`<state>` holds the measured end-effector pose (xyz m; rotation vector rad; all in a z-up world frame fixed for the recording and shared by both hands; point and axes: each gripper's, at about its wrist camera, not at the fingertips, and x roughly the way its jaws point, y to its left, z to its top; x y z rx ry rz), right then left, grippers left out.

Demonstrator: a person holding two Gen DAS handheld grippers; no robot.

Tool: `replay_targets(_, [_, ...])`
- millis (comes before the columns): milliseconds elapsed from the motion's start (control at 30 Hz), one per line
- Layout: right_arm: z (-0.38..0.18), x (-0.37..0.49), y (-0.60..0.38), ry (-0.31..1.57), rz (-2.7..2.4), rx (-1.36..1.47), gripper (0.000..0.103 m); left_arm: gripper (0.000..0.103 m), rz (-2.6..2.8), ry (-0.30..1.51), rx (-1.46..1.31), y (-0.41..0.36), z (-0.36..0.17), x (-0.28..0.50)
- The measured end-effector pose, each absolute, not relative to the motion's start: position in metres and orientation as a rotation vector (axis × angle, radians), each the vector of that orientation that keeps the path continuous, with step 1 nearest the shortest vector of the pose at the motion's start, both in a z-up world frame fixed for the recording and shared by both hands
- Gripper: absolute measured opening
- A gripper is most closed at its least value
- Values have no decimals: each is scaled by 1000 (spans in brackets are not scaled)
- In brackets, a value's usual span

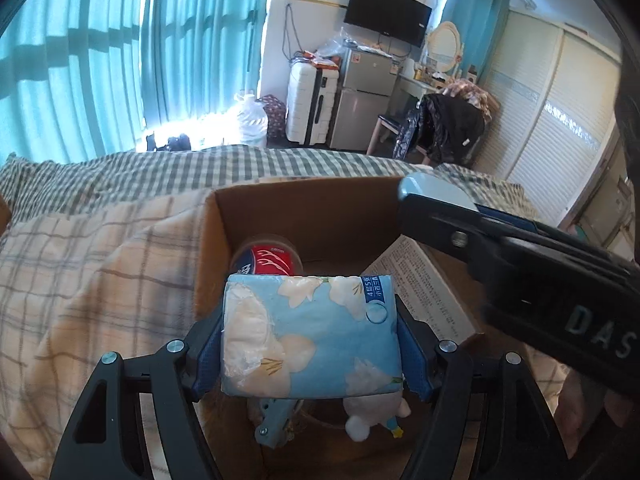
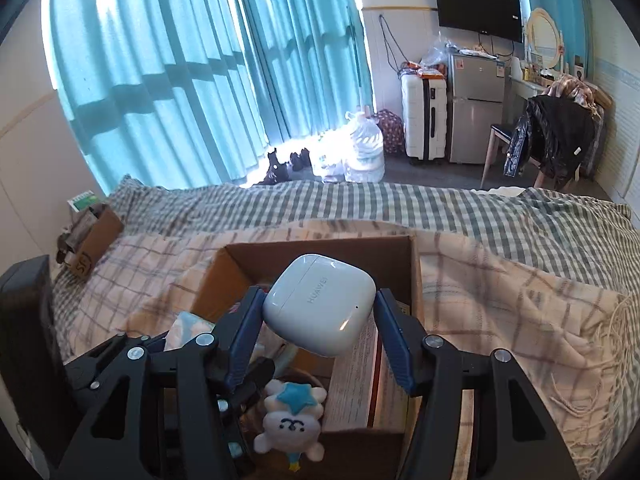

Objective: Organize objects

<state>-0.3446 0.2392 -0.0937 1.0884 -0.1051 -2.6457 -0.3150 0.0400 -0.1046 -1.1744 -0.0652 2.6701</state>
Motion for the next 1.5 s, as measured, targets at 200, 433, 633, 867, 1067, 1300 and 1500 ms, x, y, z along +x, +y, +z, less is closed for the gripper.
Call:
replay_targets(200, [-116, -358, 240, -134, -2628, 1130, 57, 74, 2649, -40, -1174, 44, -114, -318])
replay_targets(433, [-109, -349, 244, -169, -2639, 1105, 70, 94, 2667, -39, -1201, 45, -110, -318])
replay_targets(633, [-69, -326, 255, -159, -2703, 1028, 70, 101, 2742, -8, -1132, 44, -78, -301])
replay_targets(867, [13, -272, 274, -153, -2800, 836, 74, 103, 2838, -6, -930, 44, 5, -263])
replay_targets(1067, [88, -205, 290, -137, -2877, 645, 83, 103, 2899, 36, -746, 47, 72, -216])
replay_targets(1300, [132, -127, 309, -42, -2994, 512, 103, 103, 2930, 21, -587, 49, 127, -151])
replay_targets(1500, [140, -69, 325, -25, -3027, 416, 103, 103, 2941, 42, -444, 55, 148, -96])
